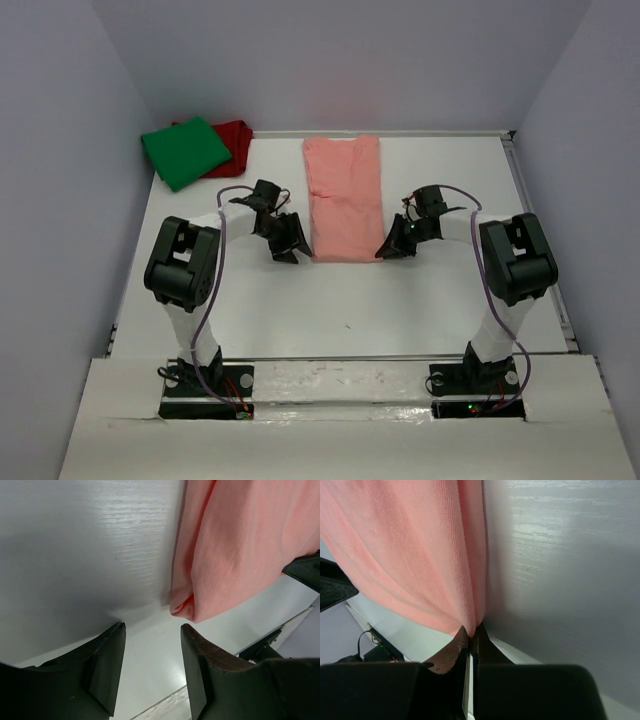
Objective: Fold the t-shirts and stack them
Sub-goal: Grab one side of the 2/3 rectangular tshirt with both arms
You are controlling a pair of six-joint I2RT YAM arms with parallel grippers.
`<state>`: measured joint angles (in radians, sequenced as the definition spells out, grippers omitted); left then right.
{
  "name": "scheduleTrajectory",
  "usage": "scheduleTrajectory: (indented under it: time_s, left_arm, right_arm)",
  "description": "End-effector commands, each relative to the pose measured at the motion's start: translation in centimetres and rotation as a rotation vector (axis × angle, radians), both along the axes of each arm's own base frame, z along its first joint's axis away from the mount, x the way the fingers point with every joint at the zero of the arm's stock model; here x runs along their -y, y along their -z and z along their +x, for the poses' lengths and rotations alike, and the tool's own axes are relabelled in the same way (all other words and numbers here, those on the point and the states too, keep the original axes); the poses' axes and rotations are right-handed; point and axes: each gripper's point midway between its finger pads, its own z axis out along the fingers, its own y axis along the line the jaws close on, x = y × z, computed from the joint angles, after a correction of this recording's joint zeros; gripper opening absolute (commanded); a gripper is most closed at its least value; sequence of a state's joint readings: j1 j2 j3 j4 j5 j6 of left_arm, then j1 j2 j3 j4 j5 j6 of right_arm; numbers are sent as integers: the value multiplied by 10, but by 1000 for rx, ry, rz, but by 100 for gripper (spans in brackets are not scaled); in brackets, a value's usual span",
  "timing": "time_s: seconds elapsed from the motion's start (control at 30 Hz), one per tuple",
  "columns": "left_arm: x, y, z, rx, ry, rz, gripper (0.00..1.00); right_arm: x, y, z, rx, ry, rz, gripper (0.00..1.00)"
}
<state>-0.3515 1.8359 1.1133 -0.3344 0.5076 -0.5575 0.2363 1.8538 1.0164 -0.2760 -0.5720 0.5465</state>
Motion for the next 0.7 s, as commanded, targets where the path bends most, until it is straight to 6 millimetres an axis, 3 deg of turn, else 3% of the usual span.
scheduleTrajectory:
  time_s: [0.0, 0.17, 0.43, 0.67]
  left_arm:
    - [12, -10, 11, 38, 29, -32, 57]
    - [23, -11, 16, 43, 28, -49, 57]
    - [35, -29, 24, 84, 23, -87, 57]
    - [39, -13, 16, 49, 41, -71, 57]
  right_arm:
    - [6, 12, 0, -14, -1, -38, 0]
    - [3, 12, 4, -19, -2, -26, 0]
    - [2, 13, 4, -24, -6, -20, 0]
    - [0, 14, 6, -29, -8, -12, 0]
